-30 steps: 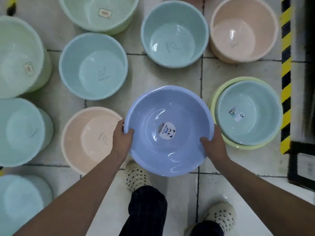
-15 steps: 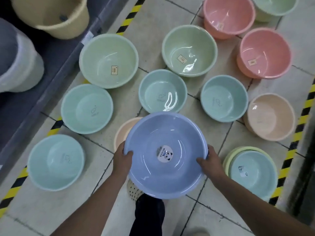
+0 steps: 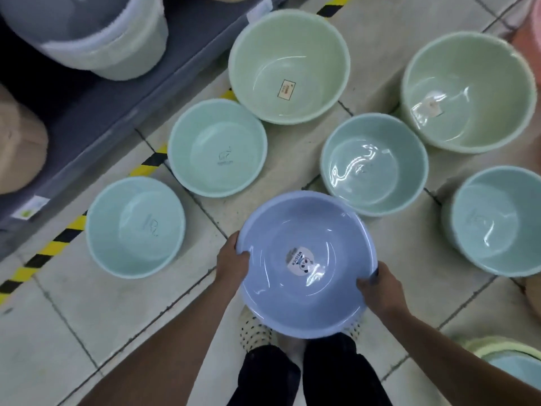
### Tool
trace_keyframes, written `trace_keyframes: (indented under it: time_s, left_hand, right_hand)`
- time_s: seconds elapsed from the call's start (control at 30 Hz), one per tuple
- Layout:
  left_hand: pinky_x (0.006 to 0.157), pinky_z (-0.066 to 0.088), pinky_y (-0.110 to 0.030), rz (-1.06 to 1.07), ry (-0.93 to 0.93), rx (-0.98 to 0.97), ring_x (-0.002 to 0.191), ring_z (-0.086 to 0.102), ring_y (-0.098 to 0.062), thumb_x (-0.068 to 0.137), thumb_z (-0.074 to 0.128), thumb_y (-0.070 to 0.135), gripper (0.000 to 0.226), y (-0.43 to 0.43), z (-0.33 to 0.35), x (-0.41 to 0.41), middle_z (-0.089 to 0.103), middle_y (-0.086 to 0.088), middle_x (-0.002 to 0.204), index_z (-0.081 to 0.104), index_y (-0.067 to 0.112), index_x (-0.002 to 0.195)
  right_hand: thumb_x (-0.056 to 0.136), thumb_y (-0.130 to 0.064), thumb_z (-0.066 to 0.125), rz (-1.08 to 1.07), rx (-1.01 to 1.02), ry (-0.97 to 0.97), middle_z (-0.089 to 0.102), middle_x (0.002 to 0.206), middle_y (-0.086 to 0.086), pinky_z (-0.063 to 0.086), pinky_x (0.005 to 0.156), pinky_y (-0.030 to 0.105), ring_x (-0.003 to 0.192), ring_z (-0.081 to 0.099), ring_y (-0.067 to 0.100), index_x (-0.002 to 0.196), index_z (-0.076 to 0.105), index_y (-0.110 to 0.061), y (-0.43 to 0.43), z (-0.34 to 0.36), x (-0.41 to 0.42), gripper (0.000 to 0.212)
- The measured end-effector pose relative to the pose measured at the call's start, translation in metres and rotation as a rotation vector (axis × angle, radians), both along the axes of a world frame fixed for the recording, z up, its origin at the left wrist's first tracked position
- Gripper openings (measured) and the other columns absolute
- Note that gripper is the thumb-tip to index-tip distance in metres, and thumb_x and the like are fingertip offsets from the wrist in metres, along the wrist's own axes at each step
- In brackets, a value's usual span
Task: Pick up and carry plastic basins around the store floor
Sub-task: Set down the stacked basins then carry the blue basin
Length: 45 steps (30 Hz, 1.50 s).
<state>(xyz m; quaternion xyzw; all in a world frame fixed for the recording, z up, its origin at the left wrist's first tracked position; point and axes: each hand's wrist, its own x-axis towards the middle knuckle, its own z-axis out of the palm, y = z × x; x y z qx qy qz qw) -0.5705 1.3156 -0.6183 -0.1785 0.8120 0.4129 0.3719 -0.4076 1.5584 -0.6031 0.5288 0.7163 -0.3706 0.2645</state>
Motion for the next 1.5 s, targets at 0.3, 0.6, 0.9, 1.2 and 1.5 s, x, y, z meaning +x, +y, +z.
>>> trace_keyframes:
  time_s: [0.3,0.6,0.9,1.2,1.5]
  left_hand:
    - [0.078,0.051,-0.017,0.212,0.027,0.052,0.086,0.061,0.009,0.081,0.048,-0.012,0.065,-0.004,-0.099,0.018,0.065,0.030,0.095,0.061,0.044,0.110]
    - [0.089,0.050,-0.030,0.231,-0.007,0.069,0.099,0.065,-0.013,0.081,0.051,-0.009,0.070,-0.016,-0.145,0.022,0.067,0.017,0.107,0.057,0.031,0.138]
    - [0.073,0.049,-0.029,0.201,-0.066,-0.027,0.093,0.064,-0.025,0.084,0.053,0.000,0.041,-0.028,-0.147,0.023,0.069,-0.004,0.106,0.065,0.014,0.121]
    - [0.063,0.048,-0.027,0.382,0.029,-0.016,0.081,0.063,-0.017,0.084,0.054,-0.001,0.030,-0.104,-0.015,0.018,0.069,0.004,0.089,0.065,0.023,0.099]
    - [0.062,0.045,-0.029,0.490,0.041,-0.052,0.081,0.062,-0.028,0.062,0.051,0.021,0.036,-0.214,0.138,-0.015,0.070,-0.001,0.086,0.065,0.018,0.095]
  right_hand:
    - [0.090,-0.014,0.051,0.044,0.136,-0.078,0.064,0.104,0.021,0.037,0.068,0.035,0.089,0.059,0.040,0.130,0.044,-0.006,-0.010,-0.099,-0.006,0.042]
    - [0.089,-0.015,0.057,0.075,0.081,-0.053,0.065,0.113,0.025,0.037,0.072,0.034,0.103,0.060,0.045,0.134,0.046,-0.008,-0.005,-0.143,-0.010,0.047]
    - [0.086,-0.011,0.057,0.087,0.029,-0.003,0.058,0.091,0.007,0.041,0.066,0.034,0.081,0.053,0.032,0.127,0.048,-0.010,-0.003,-0.126,-0.028,0.042]
    - [0.079,-0.018,0.056,0.150,-0.103,0.198,0.064,0.091,-0.002,0.044,0.060,0.030,0.079,0.060,0.018,0.125,0.046,-0.021,-0.055,0.001,-0.104,0.047]
    - [0.081,-0.005,0.054,0.325,-0.179,0.231,0.066,0.101,-0.002,0.045,0.070,0.031,0.096,0.062,0.026,0.126,0.051,-0.026,-0.153,0.137,-0.183,0.049]
